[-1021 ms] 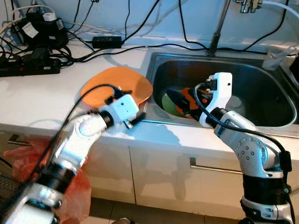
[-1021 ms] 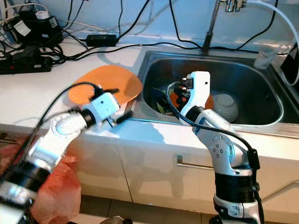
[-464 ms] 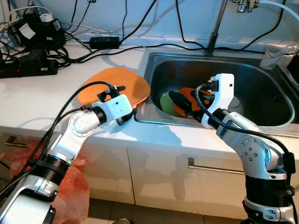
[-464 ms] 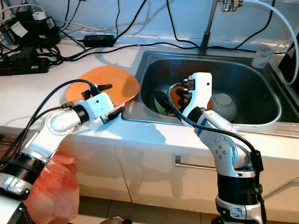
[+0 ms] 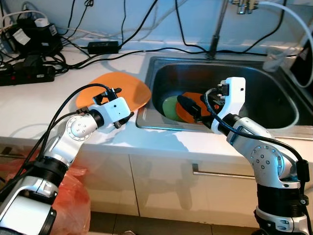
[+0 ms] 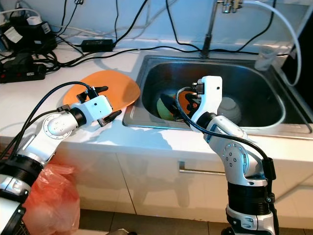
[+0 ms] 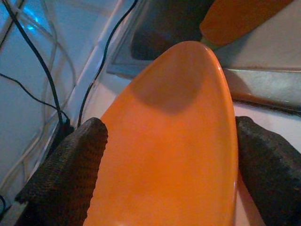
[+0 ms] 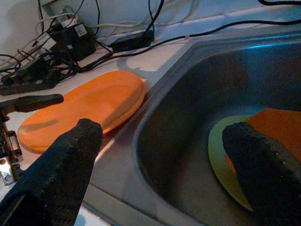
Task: Kitchen organization
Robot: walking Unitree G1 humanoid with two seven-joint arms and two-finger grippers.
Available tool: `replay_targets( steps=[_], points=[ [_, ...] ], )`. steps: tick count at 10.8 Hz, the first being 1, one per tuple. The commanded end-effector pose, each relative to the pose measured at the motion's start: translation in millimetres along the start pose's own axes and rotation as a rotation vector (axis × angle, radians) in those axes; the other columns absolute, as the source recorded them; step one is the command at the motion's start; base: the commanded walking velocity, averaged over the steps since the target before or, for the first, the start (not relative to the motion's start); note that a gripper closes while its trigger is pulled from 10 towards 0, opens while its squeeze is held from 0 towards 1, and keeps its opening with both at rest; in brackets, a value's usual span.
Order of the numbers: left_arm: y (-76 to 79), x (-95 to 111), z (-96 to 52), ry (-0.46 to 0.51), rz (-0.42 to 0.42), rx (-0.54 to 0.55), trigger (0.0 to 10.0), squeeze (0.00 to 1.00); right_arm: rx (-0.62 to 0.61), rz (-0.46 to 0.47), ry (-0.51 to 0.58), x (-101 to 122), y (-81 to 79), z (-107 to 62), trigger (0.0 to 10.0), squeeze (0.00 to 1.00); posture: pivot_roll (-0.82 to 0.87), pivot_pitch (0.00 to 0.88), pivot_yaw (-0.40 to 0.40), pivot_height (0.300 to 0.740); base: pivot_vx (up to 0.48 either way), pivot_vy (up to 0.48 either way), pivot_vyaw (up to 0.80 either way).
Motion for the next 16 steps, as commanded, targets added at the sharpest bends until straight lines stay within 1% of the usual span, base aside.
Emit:
replay_targets(
  steps=[1,3,4,5,7,9,10,11,12,13,14,15,16],
  points=[
    [14.9,-25,-4.5,-0.116,0.002,-0.082,10.0,0.0,0.004,-0.016,0.031,11,-1.6,-0.7,10.0,0.95,-0.02,0.0,0.017,0.74,0.0,0.0,0.0],
    [21.7,-37,-8.2,-0.191,0.035,-0.167,10.0,0.0,0.002,-0.017,0.036,12,-1.4,-0.7,10.0,0.95,-0.02,0.0,0.017,0.74,0.0,0.0,0.0],
    [22.6,-44,-11.4,-0.242,0.024,-0.211,10.0,0.0,0.002,-0.015,0.037,12,-1.4,0.2,10.0,0.95,-0.02,0.0,0.021,0.74,0.0,0.0,0.0],
    [22.2,-47,-13.7,-0.255,0.025,-0.213,10.0,0.0,0.002,-0.015,0.037,12,-1.5,0.1,10.0,0.95,-0.02,0.0,0.021,0.74,0.0,0.0,0.0],
    [20.4,-49,-12.7,-0.27,-0.001,-0.177,10.0,0.0,0.002,-0.012,0.036,12,-1.8,0.3,10.0,0.95,-0.02,0.0,0.023,0.74,0.0,0.0,0.0],
    [22.7,-52,-14.4,-0.296,-0.016,-0.185,10.0,0.0,0.001,-0.009,0.036,11,-2.5,0.4,10.0,0.95,-0.02,0.0,0.026,0.74,0.0,0.0,0.0],
    [21.8,-52,-14.0,-0.288,-0.092,-0.149,10.0,0.0,0.0,-0.006,0.036,10,-2.4,0.4,10.0,0.95,-0.02,0.0,0.028,0.74,0.0,0.0,0.0],
    [14.9,-45,-9.5,-0.245,-0.191,-0.072,10.0,0.0,-0.001,-0.005,0.036,10,-2.2,0.4,10.0,0.94,-0.02,0.0,0.031,0.74,0.0,0.0,0.0],
    [7.0,-26,-1.6,-0.129,-0.324,0.008,10.0,0.0,-0.003,-0.003,0.037,10,-1.9,0.4,10.0,0.91,-0.02,0.0,0.033,0.74,0.0,0.0,0.0],
    [4.1,-20,2.0,-0.111,-0.355,0.041,10.0,0.0,-0.005,-0.001,0.038,10,-2.2,1.0,10.0,0.89,-0.02,0.0,0.036,0.74,0.0,0.0,0.0],
    [3.7,-21,2.6,-0.131,-0.363,0.051,10.0,0.0,-0.005,0.0,0.04,10,-2.6,1.5,10.0,0.87,-0.02,0.0,0.038,0.74,0.0,0.0,0.0],
    [5.6,-24,2.6,-0.158,-0.366,0.042,10.0,0.0,-0.005,0.001,0.041,10,-2.5,1.6,10.0,0.87,-0.02,0.0,0.038,0.74,0.0,0.0,0.0],
    [7.9,-30,1.1,-0.201,-0.337,0.011,10.0,0.0,-0.007,0.003,0.043,10,-2.7,1.8,10.0,0.85,-0.02,0.0,0.042,0.74,0.0,0.0,0.0]
  ],
)
Point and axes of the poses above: a point about 5 cm out from each wrist's last joint towards the gripper, its own z axis pointing out of the wrist towards the gripper, its own x axis along the axis of the wrist's last joint, y = z × x, the point moved 2 cm from there along z, pointing out of the wrist towards the gripper, and after that the axes turned 7 degrees about -z, right-handed, at the moved point
